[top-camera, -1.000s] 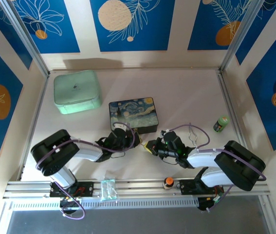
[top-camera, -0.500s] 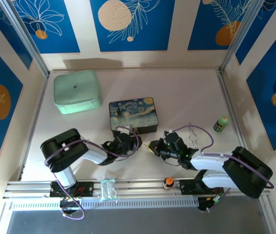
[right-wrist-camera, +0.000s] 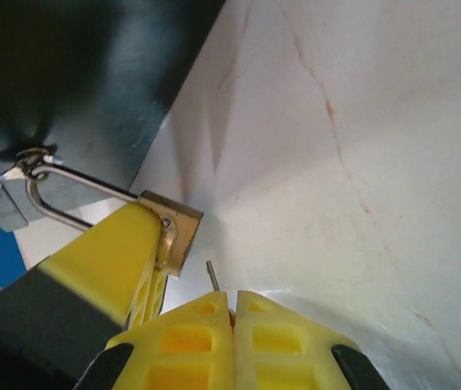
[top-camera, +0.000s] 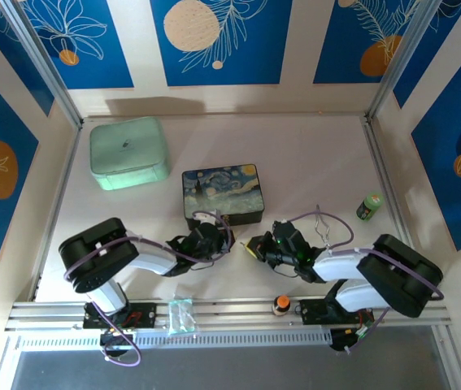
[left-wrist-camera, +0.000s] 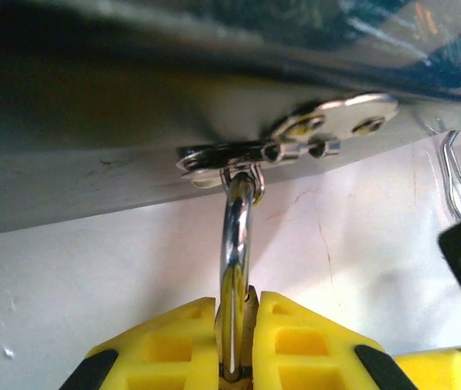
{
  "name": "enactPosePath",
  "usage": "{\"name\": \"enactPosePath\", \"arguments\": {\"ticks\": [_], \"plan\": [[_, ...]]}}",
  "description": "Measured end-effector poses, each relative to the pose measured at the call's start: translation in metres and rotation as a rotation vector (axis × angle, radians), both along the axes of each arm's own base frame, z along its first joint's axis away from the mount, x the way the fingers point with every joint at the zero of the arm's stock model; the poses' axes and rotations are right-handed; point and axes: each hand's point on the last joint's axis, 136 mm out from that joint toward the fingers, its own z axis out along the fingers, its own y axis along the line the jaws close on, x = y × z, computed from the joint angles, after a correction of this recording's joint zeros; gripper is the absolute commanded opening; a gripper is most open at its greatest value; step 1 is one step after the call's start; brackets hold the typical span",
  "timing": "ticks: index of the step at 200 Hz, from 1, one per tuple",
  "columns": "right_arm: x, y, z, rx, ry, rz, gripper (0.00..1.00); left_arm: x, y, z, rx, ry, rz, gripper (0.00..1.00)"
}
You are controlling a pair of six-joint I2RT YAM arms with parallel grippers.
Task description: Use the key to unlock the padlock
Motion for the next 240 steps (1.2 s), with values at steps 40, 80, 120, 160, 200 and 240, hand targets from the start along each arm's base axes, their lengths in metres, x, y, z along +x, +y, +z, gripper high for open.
{"name": "enactPosePath", "arguments": {"ticks": [40,80,120,160,200,240], "plan": [[-0.009,0.015,0.001,0.037,0.013,-0.01,0.0,0.0,-0.001,0.002,-0.061,0.066,0.005,0.0],[-0.012,0.013,0.002,0.048,0.004,-0.037,0.0,0.0,-0.003,0.011,-0.115,0.103,0.01,0.0],[-0.008,0.013,0.007,0.097,-0.011,-0.075,0.0,0.0,0.003,0.026,-0.146,0.12,0.025,0.0],[-0.006,0.012,0.012,0.109,-0.047,-0.127,0.0,0.002,0.006,0.035,-0.162,0.117,0.037,0.0],[-0.006,0.017,0.023,0.126,-0.114,-0.158,0.0,0.003,0.006,0.037,-0.194,0.147,0.051,0.0],[-0.004,0.017,0.031,0.138,-0.158,-0.195,0.0,0.007,0.004,0.041,-0.231,0.154,0.064,0.0]]}}
